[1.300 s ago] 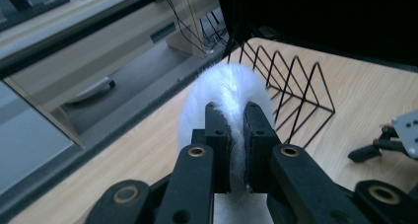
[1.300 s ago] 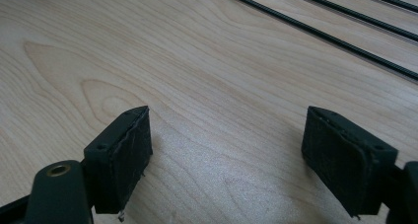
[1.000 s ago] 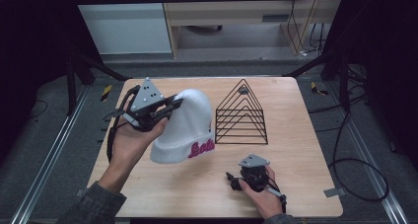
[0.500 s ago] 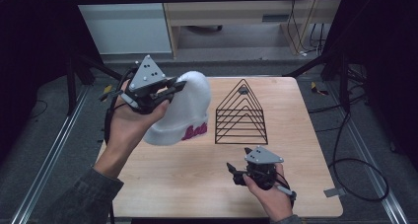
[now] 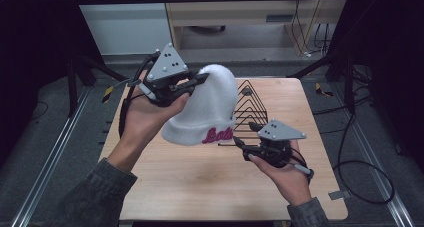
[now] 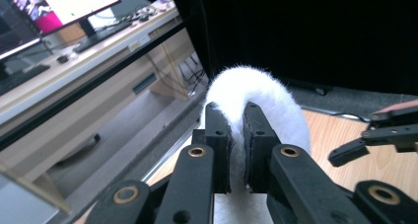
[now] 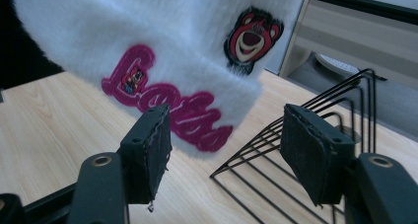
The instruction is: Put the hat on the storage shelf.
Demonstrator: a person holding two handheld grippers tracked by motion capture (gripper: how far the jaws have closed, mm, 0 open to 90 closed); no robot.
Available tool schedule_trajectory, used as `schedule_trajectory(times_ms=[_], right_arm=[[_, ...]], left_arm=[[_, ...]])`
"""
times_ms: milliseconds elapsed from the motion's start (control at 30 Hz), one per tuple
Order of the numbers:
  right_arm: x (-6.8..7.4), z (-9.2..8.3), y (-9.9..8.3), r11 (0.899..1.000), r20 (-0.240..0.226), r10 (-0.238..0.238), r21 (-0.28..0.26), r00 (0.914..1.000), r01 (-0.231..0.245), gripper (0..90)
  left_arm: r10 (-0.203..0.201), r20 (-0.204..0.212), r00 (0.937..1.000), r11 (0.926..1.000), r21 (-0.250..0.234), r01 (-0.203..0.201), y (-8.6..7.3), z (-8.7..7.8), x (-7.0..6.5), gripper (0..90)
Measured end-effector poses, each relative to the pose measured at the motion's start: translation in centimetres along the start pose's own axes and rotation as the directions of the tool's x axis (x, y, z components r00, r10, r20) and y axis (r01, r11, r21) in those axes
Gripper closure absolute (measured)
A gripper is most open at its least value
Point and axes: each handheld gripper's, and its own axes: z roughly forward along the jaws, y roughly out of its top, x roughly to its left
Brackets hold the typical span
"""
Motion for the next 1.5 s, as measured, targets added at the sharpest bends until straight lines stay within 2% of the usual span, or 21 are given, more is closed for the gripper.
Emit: schedule_trajectory(times_ms=[33, 133, 367, 533, 767, 900, 1067, 1167, 1300, 1400, 1500], right_arm=[[-0.6, -0.2, 0.3, 1.000, -0.008, 0.010, 0.000, 0.9999, -0.010, 31.9], [-1.0, -0.3, 0.4, 1.000, -0.015, 0.025, 0.000, 0.9996, -0.025, 26.8], [-1.2, 0.1, 1.0, 0.999, -0.024, 0.039, 0.000, 0.9990, -0.039, 17.3], [-1.5, 0.8, 1.9, 0.999, -0.053, 0.039, 0.025, 0.9979, -0.037, 13.7], [-2.4, 1.8, 2.2, 0.996, -0.103, 0.087, 0.039, 0.9909, -0.083, 14.9], [-2.5, 2.7, 1.7, 0.993, -0.163, 0.108, 0.061, 0.9807, -0.099, 26.0], [-1.7, 3.7, 1.6, 0.998, -0.194, 0.063, 0.027, 0.9790, -0.059, 58.0], [-1.0, 4.0, 1.8, 1.000, -0.206, 0.031, 0.011, 0.9781, -0.029, 71.2], [-0.8, 3.7, 2.4, 0.999, -0.164, -0.027, 0.035, 0.9861, 0.033, 74.1], [-1.4, 3.2, 2.9, 0.996, -0.137, -0.058, 0.064, 0.9888, 0.067, 74.4], [-2.3, 2.8, 3.3, 0.994, -0.121, -0.067, 0.075, 0.9904, 0.077, 74.7]], left_arm=[[0.005, 0.004, 1.0000, 1.0000, -0.005, -0.005, 0.2, 0.0, -0.1, 83.7], [0.017, 0.012, 0.9998, 0.9997, -0.019, -0.017, 0.9, 0.0, -0.4, 83.7], [0.033, 0.029, 0.9990, 0.9989, -0.033, -0.032, 1.3, 0.1, -0.9, 83.7], [0.051, 0.042, 0.9978, 0.9974, -0.053, -0.049, 1.5, 0.0, -1.2, 83.6], [0.047, 0.044, 0.9979, 0.9955, -0.084, -0.043, 1.5, 0.2, -1.2, 83.5], [0.048, 0.048, 0.9977, 0.9940, -0.101, -0.043, 1.6, 0.4, -1.4, 83.6], [0.059, 0.045, 0.9972, 0.9929, -0.106, -0.054, 1.6, 0.5, -1.7, 83.6], [0.054, 0.033, 0.9980, 0.9940, -0.097, -0.051, 1.6, 0.5, -1.5, 83.6], [0.043, 0.023, 0.9988, 0.9960, -0.080, -0.041, 1.3, 0.8, -0.8, 83.5], [0.026, 0.012, 0.9996, 0.9971, -0.072, -0.025, 1.1, 1.2, -0.3, 83.3], [0.003, 0.007, 1.0000, 0.9963, -0.085, -0.002, 1.1, 1.7, 0.1, 83.2]])
